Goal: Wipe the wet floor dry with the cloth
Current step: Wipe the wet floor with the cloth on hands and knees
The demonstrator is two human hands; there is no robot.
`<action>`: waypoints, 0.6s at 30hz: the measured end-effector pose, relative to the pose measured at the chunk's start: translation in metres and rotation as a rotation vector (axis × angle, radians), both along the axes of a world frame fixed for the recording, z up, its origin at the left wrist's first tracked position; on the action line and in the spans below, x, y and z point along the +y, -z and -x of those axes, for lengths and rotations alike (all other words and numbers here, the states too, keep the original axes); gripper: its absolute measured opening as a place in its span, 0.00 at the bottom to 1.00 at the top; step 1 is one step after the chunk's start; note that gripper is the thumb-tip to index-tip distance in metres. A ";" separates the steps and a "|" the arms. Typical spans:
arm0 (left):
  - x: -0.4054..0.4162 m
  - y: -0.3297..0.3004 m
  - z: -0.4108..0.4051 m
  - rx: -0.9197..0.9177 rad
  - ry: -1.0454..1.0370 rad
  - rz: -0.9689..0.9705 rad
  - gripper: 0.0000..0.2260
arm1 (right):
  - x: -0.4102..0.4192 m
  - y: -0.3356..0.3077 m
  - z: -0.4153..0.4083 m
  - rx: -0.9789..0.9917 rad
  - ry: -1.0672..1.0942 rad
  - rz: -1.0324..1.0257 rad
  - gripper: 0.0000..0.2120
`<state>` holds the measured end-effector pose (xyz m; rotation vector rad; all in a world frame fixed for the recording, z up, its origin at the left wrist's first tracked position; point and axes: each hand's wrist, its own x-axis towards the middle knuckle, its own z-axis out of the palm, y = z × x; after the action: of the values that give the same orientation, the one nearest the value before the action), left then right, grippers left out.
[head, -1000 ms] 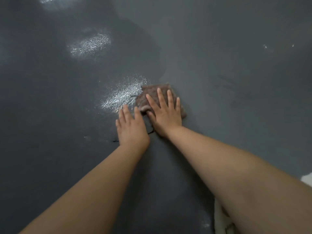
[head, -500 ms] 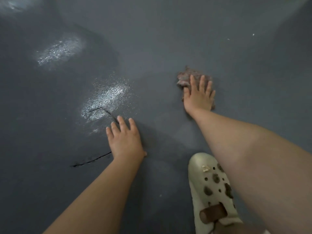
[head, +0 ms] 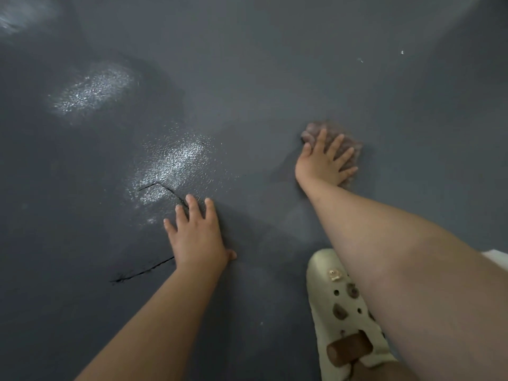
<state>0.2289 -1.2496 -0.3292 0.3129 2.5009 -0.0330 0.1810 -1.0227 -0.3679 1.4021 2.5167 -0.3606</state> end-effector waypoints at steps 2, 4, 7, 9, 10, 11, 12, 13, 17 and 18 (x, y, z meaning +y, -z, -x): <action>-0.007 0.002 -0.001 0.002 0.001 -0.064 0.51 | -0.028 -0.001 0.015 0.010 -0.150 0.012 0.26; -0.014 0.003 -0.001 -0.002 0.003 -0.130 0.52 | -0.064 -0.001 0.027 0.028 -0.349 0.016 0.26; -0.027 0.005 0.001 -0.030 0.004 -0.217 0.54 | -0.129 -0.001 0.031 0.061 -0.669 0.069 0.26; -0.034 0.006 0.001 -0.055 0.027 -0.254 0.55 | -0.165 0.000 0.028 0.057 -0.893 0.094 0.26; -0.037 0.007 0.002 -0.063 0.044 -0.264 0.55 | -0.175 0.000 0.029 0.047 -0.989 0.091 0.25; -0.039 0.008 0.002 -0.064 0.058 -0.268 0.55 | -0.178 0.001 0.034 0.035 -1.062 0.081 0.25; -0.041 0.008 0.002 -0.061 0.066 -0.269 0.56 | -0.176 0.001 0.040 0.024 -1.112 0.070 0.25; -0.042 0.009 0.001 -0.057 0.070 -0.266 0.57 | -0.171 0.001 0.048 0.016 -1.143 0.062 0.25; -0.045 0.010 -0.001 -0.064 0.095 -0.233 0.58 | -0.151 -0.004 0.079 -0.015 -1.117 0.054 0.25; -0.048 0.009 0.000 -0.071 0.111 -0.224 0.58 | -0.147 -0.005 0.084 -0.013 -1.066 0.052 0.25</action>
<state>0.2292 -1.2972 -0.3385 0.5351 2.4170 0.2109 0.0974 -1.1696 -0.3624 -0.0746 2.7685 -0.1808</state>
